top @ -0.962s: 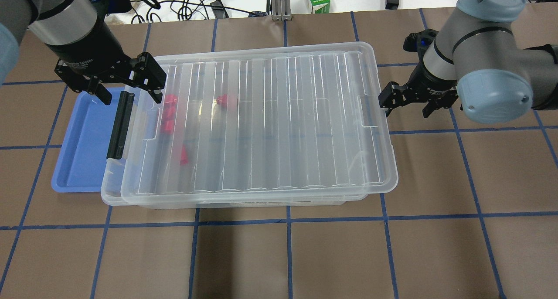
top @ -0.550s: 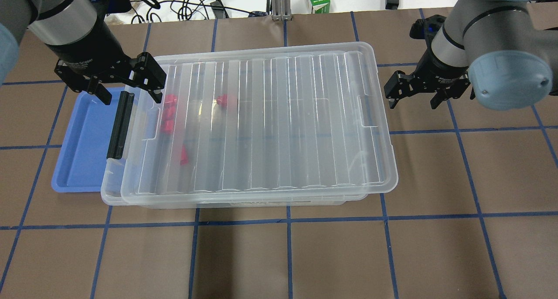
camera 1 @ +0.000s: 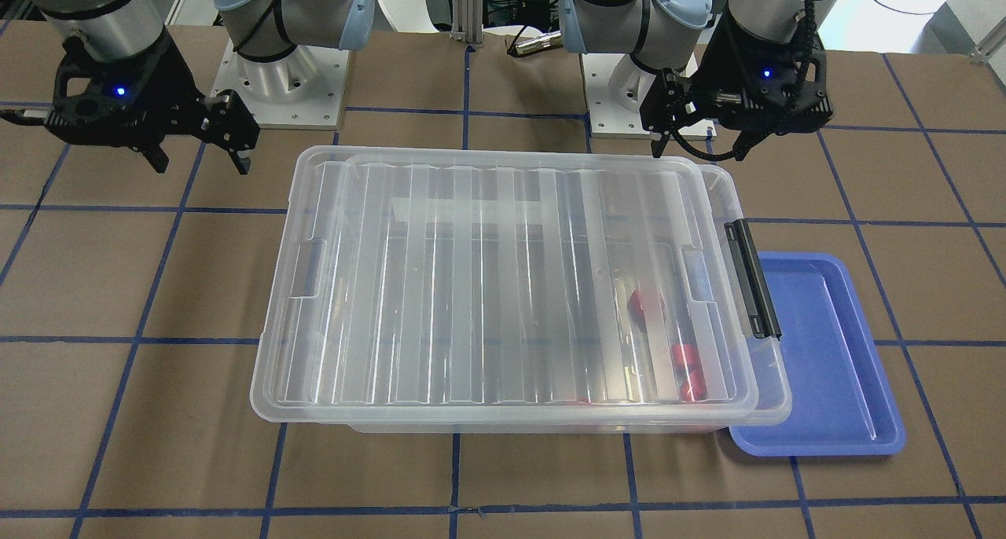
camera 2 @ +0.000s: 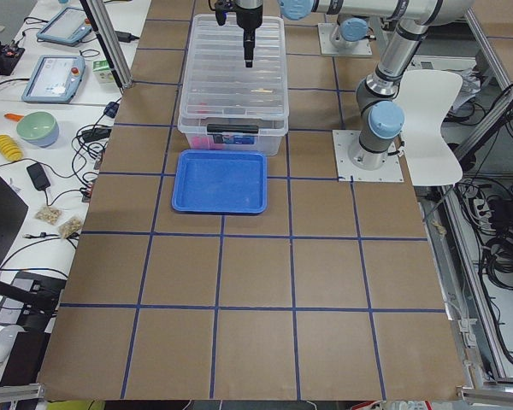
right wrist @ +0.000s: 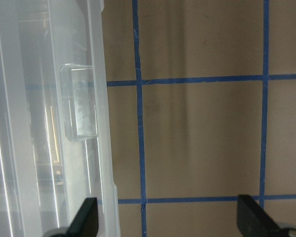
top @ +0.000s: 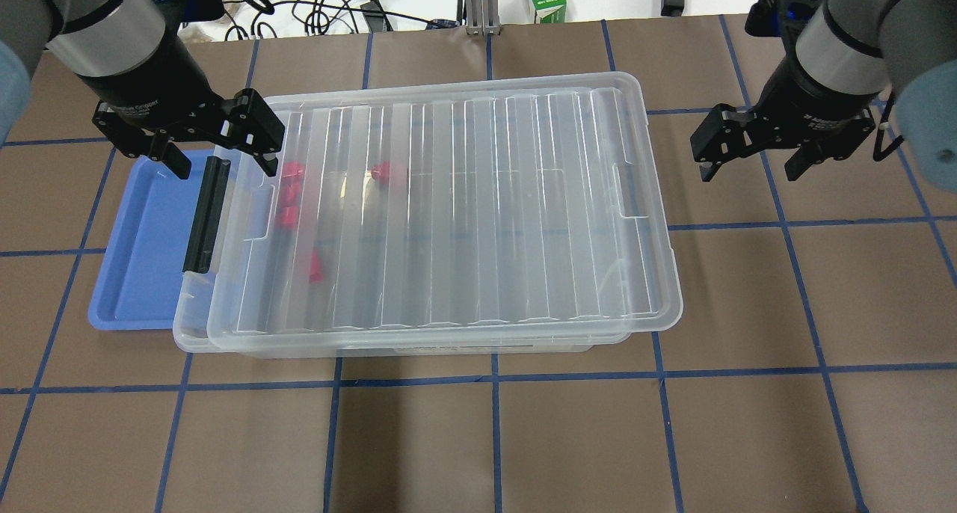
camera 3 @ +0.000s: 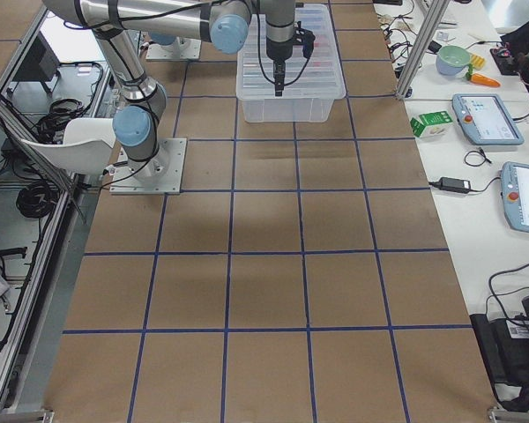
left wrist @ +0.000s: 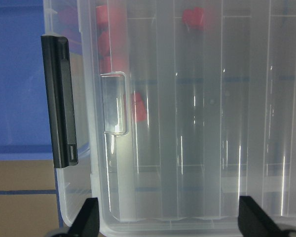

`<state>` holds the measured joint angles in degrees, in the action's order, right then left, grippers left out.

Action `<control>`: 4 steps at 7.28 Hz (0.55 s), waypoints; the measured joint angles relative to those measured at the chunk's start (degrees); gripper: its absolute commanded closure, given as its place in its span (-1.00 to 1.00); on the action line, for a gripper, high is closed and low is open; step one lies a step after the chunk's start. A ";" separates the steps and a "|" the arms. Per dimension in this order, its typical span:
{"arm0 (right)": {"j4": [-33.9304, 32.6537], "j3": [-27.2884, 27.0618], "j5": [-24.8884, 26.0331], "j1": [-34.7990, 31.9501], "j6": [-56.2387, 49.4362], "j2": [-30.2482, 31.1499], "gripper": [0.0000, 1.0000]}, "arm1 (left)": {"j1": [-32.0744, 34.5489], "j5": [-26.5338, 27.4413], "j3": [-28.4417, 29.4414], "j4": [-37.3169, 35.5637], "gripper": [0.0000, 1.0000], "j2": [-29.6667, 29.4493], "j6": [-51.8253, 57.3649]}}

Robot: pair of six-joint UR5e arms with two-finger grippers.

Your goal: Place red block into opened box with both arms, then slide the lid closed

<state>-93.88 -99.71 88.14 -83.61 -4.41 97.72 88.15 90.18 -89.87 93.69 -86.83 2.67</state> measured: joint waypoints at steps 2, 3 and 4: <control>2.62 -0.29 -0.14 -2.34 4.46 2.15 -1.00 | 0.00 0.00 0.04 0.00 -1.00 0.00 -0.03; 2.79 -0.65 0.14 -4.34 6.89 2.12 -1.00 | 0.00 0.00 0.04 0.00 -1.00 0.00 -0.03; 2.79 -1.12 0.33 -5.76 8.54 2.21 -1.00 | 0.00 0.00 0.08 0.00 -1.00 0.00 -0.04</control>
<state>-91.09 -100.83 88.47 -89.37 4.13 99.94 88.15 90.18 -89.80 93.69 -86.84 2.64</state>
